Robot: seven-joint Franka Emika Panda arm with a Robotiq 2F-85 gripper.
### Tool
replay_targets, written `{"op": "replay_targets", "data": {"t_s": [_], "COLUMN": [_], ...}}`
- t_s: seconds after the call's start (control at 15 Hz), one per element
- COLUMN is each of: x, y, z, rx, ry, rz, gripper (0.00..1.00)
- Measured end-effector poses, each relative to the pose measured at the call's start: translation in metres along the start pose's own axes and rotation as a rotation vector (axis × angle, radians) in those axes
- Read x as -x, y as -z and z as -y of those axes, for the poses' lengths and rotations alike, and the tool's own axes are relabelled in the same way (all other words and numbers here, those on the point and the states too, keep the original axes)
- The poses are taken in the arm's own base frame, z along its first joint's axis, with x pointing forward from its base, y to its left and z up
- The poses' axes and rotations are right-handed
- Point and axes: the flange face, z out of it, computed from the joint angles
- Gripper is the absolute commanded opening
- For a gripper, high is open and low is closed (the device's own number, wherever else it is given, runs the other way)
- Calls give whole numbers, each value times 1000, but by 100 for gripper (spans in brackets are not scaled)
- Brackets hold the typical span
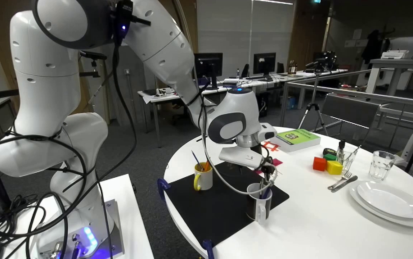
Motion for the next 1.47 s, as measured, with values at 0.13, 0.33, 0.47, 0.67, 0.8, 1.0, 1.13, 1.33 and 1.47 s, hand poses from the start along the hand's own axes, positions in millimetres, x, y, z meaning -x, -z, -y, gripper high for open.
{"op": "replay_targets", "data": {"t_s": [0.13,0.33,0.47,0.67,0.8,1.0,1.13,1.33,1.47], "x": [-4,-13,-14,-12,-6,-1,0,0,-4], "y": [2,7,10,11,10,4,1,-1,-1], "z": [-4,-6,-8,-4,-2,0,0,-4,-7], "rx": [3,21,27,30,25,9,2,1,3], "ry": [-17,-40,-49,-23,-17,-23,-25,-33,-36], "rz": [9,26,23,15,16,23,23,21,18], "gripper": [100,100,100,100,100,100,100,100,100]}}
